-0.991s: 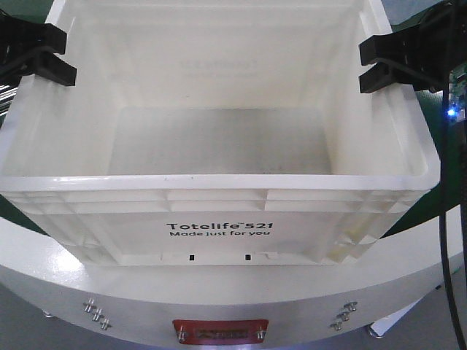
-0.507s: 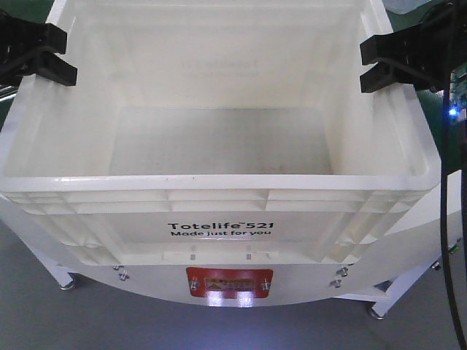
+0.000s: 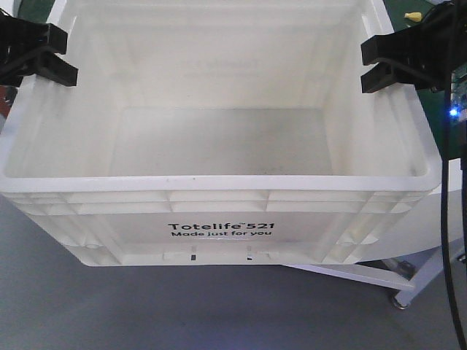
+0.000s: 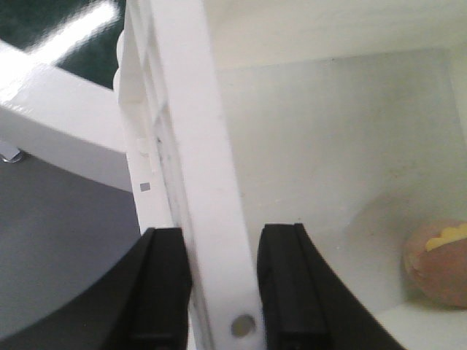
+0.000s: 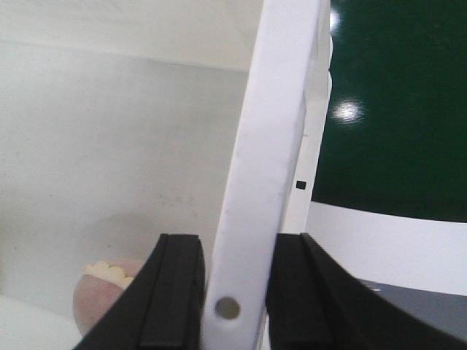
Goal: Place moving items into box and shelve
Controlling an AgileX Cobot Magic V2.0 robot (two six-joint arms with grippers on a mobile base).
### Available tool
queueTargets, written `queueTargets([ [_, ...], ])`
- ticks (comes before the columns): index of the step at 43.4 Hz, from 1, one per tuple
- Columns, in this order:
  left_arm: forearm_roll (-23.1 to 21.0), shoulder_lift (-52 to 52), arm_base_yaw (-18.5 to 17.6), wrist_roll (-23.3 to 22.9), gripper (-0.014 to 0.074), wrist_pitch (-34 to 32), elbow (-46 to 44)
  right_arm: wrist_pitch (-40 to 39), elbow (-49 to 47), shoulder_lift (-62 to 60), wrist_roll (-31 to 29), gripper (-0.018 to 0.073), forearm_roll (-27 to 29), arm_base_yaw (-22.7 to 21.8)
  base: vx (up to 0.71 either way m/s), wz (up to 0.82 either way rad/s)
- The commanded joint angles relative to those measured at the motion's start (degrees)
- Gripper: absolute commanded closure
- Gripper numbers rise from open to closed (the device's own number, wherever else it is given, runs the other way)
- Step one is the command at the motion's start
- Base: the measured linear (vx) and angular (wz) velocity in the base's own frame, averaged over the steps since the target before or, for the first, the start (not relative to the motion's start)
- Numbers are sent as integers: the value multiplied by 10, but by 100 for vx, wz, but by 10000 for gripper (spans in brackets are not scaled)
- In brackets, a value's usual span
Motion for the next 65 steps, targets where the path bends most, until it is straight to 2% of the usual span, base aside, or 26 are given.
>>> queueTargets([
  [1, -118, -29, -11, 9, 600, -47, -23, -64, -22, -25, -10, 559, 94, 9, -18, 35],
  [65, -118, -29, -11, 9, 600, -46, -23, -64, -22, -25, -10, 559, 92, 9, -14, 48],
])
